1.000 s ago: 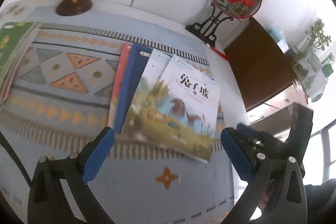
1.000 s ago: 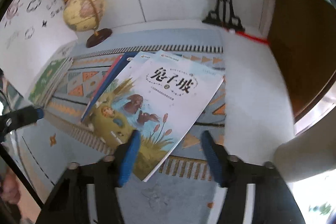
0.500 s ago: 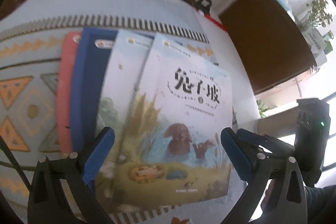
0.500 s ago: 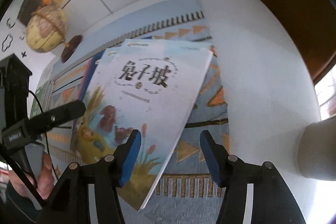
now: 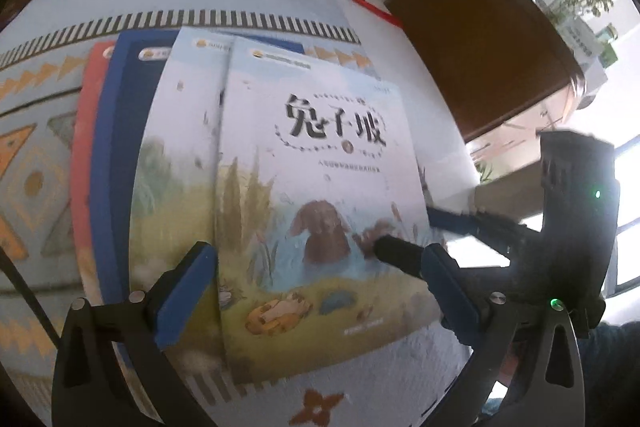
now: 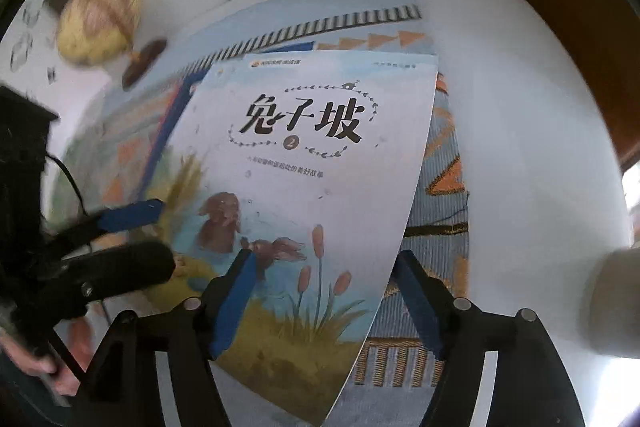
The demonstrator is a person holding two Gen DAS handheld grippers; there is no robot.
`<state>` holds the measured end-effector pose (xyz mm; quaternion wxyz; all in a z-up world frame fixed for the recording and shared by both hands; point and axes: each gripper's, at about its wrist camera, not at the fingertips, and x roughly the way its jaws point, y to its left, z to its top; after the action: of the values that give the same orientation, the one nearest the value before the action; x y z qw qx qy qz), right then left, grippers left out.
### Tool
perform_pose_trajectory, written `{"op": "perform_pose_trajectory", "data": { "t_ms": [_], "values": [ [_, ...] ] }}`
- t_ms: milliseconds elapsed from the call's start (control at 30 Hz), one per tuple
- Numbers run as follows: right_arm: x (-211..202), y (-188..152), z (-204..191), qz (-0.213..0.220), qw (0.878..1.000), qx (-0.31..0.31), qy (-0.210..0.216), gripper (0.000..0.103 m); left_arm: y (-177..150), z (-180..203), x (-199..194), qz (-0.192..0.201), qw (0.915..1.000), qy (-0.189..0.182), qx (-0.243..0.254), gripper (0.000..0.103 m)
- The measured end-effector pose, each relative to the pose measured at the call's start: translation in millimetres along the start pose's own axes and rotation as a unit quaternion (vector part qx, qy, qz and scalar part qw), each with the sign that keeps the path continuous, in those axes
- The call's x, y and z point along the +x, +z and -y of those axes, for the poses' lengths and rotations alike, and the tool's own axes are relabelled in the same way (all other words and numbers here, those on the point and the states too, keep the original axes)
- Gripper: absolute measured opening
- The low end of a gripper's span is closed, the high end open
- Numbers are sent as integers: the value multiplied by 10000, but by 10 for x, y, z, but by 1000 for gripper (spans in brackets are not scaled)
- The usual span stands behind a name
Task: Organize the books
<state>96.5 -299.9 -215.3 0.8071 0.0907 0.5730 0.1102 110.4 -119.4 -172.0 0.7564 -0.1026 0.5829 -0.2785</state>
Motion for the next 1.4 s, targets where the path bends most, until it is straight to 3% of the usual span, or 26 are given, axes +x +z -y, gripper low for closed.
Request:
{"op": "perform_pose_trajectory", "data": {
  "t_ms": [100, 200, 333, 600, 633, 733, 833, 900, 1000, 1100, 1200, 1400],
  "values": [
    [-17, -65, -136, -9, 9989, -474, -28, 70, -275, -65, -122, 112, 9995, 98, -273, 101],
    [-37, -140, -273, -10, 9954, -959, 42, 70, -550, -206, -251, 350, 9967, -93, -729, 102],
    [-42, -278, -231, -251, 9958, -860, 165, 70, -747, -298, -182, 302, 9912, -211, -1272, 102],
    [-225, -660, -63, 85, 9968, -791, 114, 71, -826, -140, -73, 400, 9910, -290, -1244, 102],
    [-223, -667, -83, 92, 9969, -777, 122, 67, -826, -124, -60, 342, 9901, -477, -1277, 102],
    [-232, -644, -119, 10, 9976, -623, 308, 60, -799, -9, -98, 386, 9894, -647, -1245, 101],
    [-311, -620, -7, -48, 9949, -205, 984, 54, -784, 65, -282, 650, 9872, -845, -1189, 101],
    [-360, -594, 98, -59, 9875, 214, 1562, 54, -748, 48, -355, 784, 9850, -908, -1241, 101],
    [-348, -574, 288, -42, 9706, 887, 2236, 55, -709, -84, -386, 857, 9729, -1416, -1612, 101],
    [-287, -586, 311, -93, 9664, 1013, 2362, 54, -685, -157, -350, 939, 9571, -1950, -1925, 101],
    [-265, -620, 277, -213, 9675, 985, 2320, 54, -731, -204, -319, 882, 9587, -1854, -1968, 101],
    [-162, -679, 218, -445, 9658, 1045, 2329, 60, -787, -276, -290, 738, 9542, -2002, -2095, 101]
  ]
}}
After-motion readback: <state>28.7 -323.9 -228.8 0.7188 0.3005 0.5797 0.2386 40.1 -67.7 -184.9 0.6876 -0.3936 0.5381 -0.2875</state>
